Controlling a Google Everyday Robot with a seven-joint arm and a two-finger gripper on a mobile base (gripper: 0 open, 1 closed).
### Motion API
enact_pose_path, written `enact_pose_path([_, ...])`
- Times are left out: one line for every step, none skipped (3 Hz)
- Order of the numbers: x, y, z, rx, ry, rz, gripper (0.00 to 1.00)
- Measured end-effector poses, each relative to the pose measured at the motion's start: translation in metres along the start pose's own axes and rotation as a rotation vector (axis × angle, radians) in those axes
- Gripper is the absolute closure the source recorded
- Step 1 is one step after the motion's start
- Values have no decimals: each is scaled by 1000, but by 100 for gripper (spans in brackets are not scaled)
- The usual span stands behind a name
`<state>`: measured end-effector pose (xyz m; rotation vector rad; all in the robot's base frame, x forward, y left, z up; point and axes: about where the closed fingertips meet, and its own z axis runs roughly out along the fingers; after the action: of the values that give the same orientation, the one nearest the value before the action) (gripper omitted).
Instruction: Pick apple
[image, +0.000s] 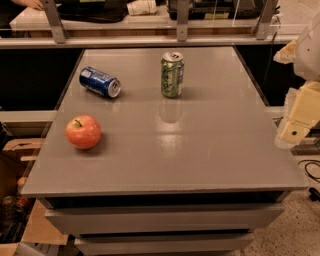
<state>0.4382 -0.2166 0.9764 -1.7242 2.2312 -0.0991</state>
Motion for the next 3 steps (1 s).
enact_pose_path([0, 0, 0, 0, 0, 0, 0])
enact_pose_path([-6, 0, 3, -26, -83, -3, 0])
enact_pose_path([-26, -2, 13, -80, -280, -42, 0])
